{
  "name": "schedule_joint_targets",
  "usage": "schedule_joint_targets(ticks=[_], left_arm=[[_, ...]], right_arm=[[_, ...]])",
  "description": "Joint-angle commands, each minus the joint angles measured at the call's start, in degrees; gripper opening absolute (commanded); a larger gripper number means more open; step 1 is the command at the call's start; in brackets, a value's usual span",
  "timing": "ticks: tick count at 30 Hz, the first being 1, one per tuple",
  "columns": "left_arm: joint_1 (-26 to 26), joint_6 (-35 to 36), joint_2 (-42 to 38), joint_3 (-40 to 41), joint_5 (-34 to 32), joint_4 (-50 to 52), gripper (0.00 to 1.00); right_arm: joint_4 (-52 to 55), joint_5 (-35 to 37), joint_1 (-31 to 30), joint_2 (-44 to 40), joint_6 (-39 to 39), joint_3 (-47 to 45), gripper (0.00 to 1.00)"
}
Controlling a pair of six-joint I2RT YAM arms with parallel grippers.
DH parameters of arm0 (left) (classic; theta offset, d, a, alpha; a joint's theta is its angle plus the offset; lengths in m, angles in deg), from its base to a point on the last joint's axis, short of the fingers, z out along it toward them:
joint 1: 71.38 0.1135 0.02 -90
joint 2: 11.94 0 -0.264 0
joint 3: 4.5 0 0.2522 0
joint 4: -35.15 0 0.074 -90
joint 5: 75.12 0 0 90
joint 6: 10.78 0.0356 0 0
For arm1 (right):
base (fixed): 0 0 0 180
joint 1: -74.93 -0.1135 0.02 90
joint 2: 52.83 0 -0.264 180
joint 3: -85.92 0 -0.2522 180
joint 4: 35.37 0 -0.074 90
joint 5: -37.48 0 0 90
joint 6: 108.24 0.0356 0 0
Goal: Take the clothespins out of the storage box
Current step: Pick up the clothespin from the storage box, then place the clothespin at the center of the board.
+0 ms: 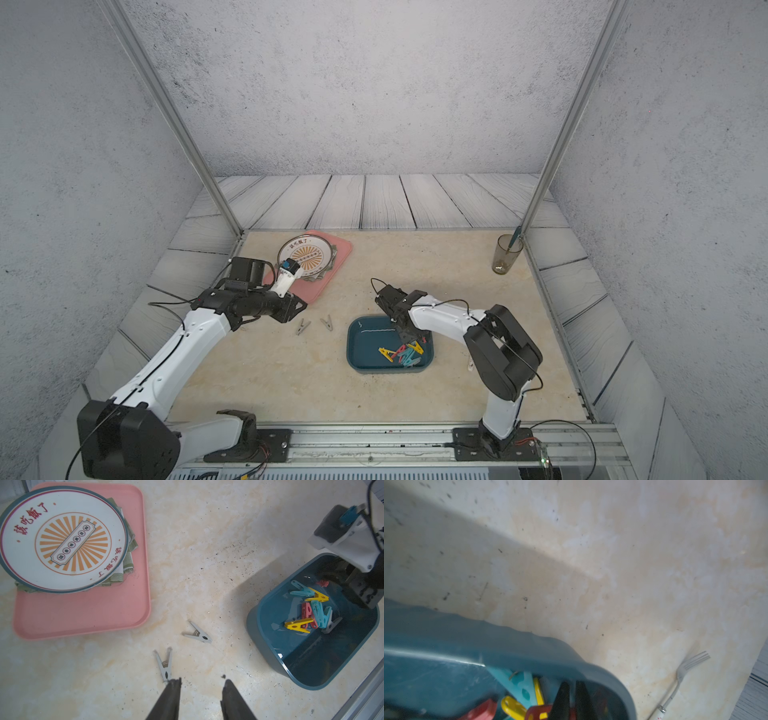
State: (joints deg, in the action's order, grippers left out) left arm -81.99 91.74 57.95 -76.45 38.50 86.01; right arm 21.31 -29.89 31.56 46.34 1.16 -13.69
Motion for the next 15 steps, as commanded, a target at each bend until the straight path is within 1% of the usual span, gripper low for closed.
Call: schedule_joint_targets(ticks=[1,4,7,9,11,15], left_arm=[[0.5,-0.4,0.2,0.0,0.7,0.7,0.39],[0.5,-0.4,0.2,-0.1,0.8,0.6,0.40],[0.5,-0.3,0.3,0.0,0.9,0.5,0.40],[0.5,-0.2,0.3,0.0,1.0,0.5,0.40],[0.5,-0.1,0.0,-0.1,1.0,0.6,0.40],[0.5,0.0,-0.9,0.1,1.0,0.9,0.40]], right_arm=[[3.4,-0.9,0.0,-6.4,-1.7,4.1,0.07],[2.6,-5.8,0.0,-7.9,-2.5,6.8,0.04],[-0.7,-14.7,0.0,-7.2,-2.6,9.6,0.04],[-3.9,-22.2,0.0,-5.0,-1.4,12.4,0.03],[-6.8,-27.7,0.0,-2.2,0.3,15.0,0.04],[-9.4,-33.3,-0.5,4.6,3.5,22.4,0.03]])
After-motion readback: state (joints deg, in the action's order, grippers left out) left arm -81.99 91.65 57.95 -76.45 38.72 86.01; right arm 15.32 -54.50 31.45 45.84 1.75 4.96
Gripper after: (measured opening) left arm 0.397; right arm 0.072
